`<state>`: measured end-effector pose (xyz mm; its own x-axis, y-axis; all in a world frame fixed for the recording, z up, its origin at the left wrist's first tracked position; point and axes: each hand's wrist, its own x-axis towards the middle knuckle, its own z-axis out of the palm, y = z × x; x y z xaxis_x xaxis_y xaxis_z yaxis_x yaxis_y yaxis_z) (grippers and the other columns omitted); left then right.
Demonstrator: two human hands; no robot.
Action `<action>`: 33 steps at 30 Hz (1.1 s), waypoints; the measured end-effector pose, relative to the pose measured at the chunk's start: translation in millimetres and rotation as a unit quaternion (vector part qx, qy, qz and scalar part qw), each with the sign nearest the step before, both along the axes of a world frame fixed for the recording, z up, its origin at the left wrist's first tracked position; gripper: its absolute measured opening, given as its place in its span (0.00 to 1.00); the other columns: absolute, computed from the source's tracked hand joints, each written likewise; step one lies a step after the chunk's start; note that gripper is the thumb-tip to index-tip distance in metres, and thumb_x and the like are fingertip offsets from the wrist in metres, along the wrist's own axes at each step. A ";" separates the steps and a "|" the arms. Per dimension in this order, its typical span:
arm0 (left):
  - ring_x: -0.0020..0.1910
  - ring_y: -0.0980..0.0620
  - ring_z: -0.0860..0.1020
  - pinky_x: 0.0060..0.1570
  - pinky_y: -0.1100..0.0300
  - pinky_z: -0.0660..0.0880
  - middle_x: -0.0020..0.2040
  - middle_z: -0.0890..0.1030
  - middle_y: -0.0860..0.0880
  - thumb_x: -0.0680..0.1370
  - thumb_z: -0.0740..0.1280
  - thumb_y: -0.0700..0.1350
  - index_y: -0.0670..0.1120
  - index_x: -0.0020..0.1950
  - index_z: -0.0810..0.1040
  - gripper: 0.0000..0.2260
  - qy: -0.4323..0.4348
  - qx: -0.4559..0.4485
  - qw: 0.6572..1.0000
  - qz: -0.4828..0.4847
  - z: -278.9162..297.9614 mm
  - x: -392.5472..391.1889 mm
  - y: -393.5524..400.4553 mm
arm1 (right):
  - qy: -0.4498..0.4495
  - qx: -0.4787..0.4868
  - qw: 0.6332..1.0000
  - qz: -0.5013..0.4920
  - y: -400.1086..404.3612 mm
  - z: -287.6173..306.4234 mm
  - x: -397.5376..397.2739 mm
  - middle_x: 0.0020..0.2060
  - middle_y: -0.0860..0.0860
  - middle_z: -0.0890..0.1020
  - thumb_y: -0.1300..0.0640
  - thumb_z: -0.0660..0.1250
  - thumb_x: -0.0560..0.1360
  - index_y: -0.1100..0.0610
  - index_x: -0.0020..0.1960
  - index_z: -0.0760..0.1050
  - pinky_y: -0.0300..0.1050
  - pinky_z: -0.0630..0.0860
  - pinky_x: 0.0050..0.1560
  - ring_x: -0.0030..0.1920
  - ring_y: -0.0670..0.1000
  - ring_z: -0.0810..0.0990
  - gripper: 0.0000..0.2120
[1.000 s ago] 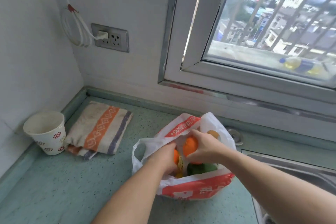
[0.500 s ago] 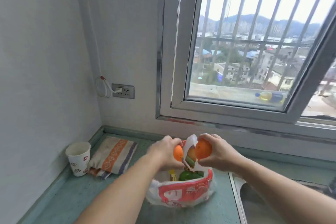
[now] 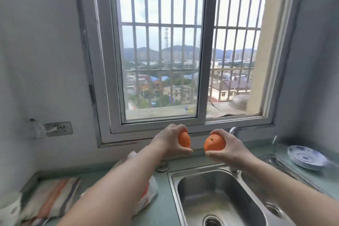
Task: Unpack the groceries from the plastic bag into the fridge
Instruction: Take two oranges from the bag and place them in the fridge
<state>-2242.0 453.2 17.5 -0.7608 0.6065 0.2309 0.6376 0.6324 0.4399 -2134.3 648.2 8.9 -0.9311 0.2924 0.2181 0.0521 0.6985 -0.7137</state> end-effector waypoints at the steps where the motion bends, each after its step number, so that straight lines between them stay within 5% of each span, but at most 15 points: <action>1: 0.53 0.51 0.75 0.57 0.52 0.76 0.56 0.72 0.54 0.64 0.75 0.60 0.59 0.60 0.72 0.27 0.006 0.003 0.999 -0.031 4.4 8.0 17.4 | 0.002 0.004 1.000 -0.027 13.7 5.0 19.3 0.50 0.48 0.78 0.49 0.78 0.59 0.43 0.57 0.73 0.41 0.78 0.46 0.47 0.48 0.79 0.28; 7: 0.53 0.50 0.75 0.55 0.54 0.75 0.57 0.74 0.52 0.64 0.76 0.59 0.57 0.61 0.72 0.28 0.053 0.031 0.972 -0.226 16.8 79.2 114.5 | 0.024 0.022 0.967 -0.252 55.8 13.6 151.7 0.53 0.49 0.76 0.49 0.77 0.63 0.43 0.60 0.70 0.38 0.71 0.45 0.49 0.49 0.75 0.28; 16: 0.52 0.55 0.72 0.54 0.60 0.71 0.57 0.73 0.55 0.64 0.76 0.59 0.56 0.62 0.73 0.29 0.017 0.089 0.882 -0.462 -7.6 258.3 191.3 | 0.030 0.025 0.848 -0.528 19.4 -4.0 365.8 0.58 0.51 0.73 0.48 0.78 0.63 0.47 0.64 0.70 0.39 0.68 0.52 0.53 0.50 0.73 0.31; 22: 0.52 0.51 0.76 0.53 0.53 0.76 0.56 0.75 0.54 0.60 0.71 0.65 0.59 0.59 0.73 0.30 -0.007 0.110 0.805 -0.582 9.1 401.2 203.8 | 0.039 0.033 0.765 -0.642 -21.5 15.3 519.7 0.58 0.51 0.73 0.48 0.77 0.63 0.46 0.63 0.69 0.41 0.70 0.49 0.53 0.52 0.74 0.32; 33: 0.52 0.50 0.74 0.50 0.53 0.79 0.56 0.72 0.55 0.65 0.76 0.59 0.58 0.61 0.71 0.27 -0.026 0.116 0.706 -0.699 38.4 663.5 167.6 | 0.109 0.074 0.644 -0.754 -120.6 41.6 755.8 0.60 0.52 0.72 0.52 0.77 0.64 0.48 0.66 0.67 0.40 0.68 0.50 0.54 0.52 0.74 0.34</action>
<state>-1578.5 620.9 55.9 0.5310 0.7235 0.4411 0.5463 -0.6902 0.4745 -1378.5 527.6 50.5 0.4439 0.7885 0.4257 0.6606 0.0330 -0.7500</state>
